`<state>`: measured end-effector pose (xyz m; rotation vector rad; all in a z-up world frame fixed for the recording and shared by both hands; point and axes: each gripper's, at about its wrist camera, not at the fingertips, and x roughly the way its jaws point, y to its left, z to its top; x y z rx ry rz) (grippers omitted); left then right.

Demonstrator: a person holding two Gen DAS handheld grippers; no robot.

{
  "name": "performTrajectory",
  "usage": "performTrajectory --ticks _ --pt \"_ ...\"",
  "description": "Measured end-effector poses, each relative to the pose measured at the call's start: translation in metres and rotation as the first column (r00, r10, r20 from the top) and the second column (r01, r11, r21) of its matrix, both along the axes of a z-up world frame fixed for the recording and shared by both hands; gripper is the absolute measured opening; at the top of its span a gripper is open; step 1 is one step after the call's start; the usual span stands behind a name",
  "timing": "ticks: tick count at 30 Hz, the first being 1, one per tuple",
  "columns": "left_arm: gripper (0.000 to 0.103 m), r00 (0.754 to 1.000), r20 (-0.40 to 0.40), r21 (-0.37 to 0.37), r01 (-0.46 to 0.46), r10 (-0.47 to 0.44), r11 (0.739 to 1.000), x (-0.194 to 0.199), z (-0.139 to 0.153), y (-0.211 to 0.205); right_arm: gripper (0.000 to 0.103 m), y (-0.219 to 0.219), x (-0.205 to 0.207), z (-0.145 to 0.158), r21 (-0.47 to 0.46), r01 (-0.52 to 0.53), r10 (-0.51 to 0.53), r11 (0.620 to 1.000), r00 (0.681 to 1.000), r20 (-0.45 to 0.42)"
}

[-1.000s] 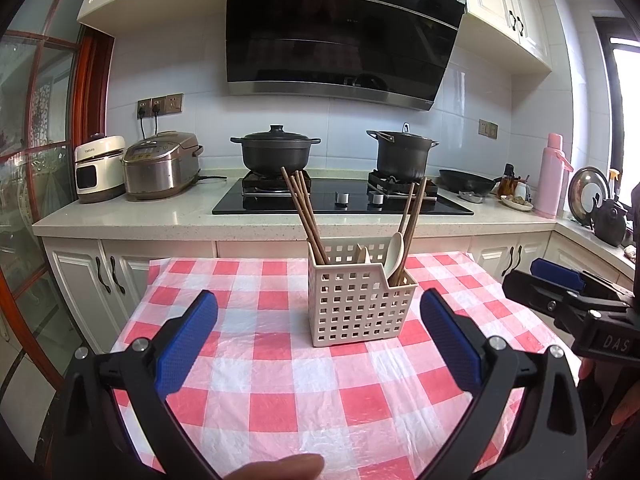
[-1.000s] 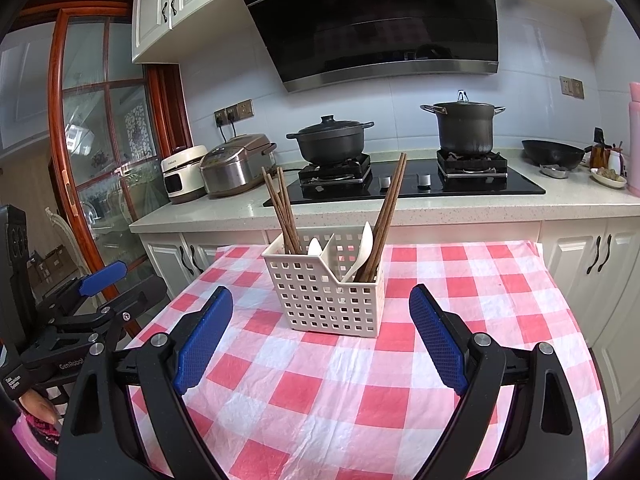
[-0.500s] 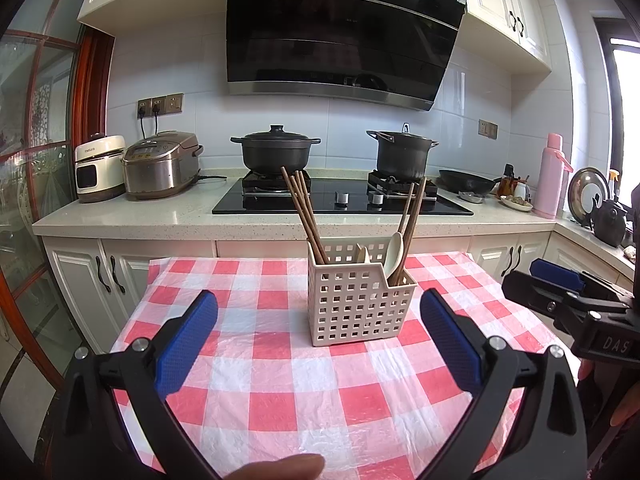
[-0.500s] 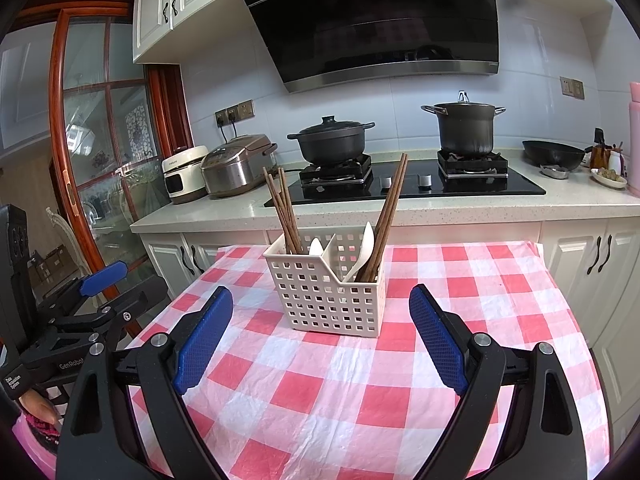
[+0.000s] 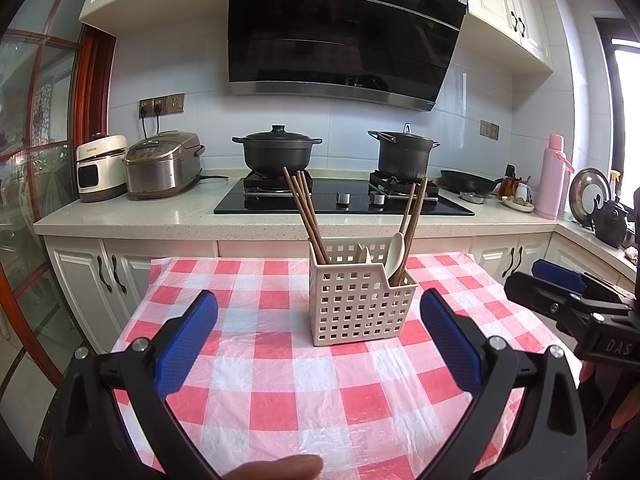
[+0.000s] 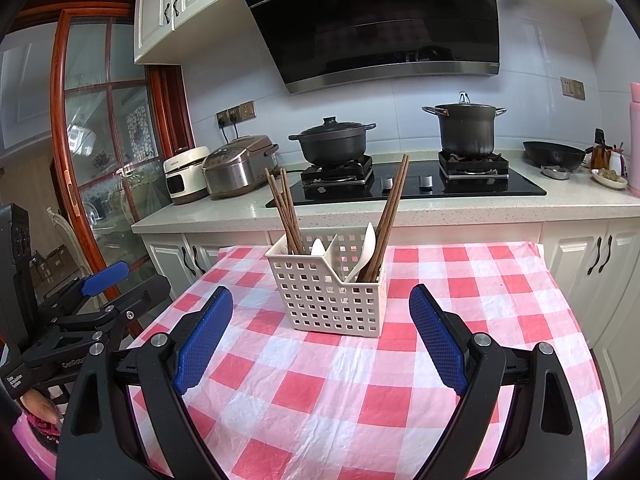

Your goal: Organize utensils

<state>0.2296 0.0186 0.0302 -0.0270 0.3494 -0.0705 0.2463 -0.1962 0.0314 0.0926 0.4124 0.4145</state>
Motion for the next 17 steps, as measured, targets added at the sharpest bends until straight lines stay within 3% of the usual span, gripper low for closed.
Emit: performTrajectory --ticks 17 --pt "0.098 0.999 -0.044 -0.024 -0.005 0.004 1.0 -0.0001 -0.002 0.0041 0.085 -0.0035 -0.0075 0.0014 0.002 0.013 -0.013 1.0 1.0 0.006"
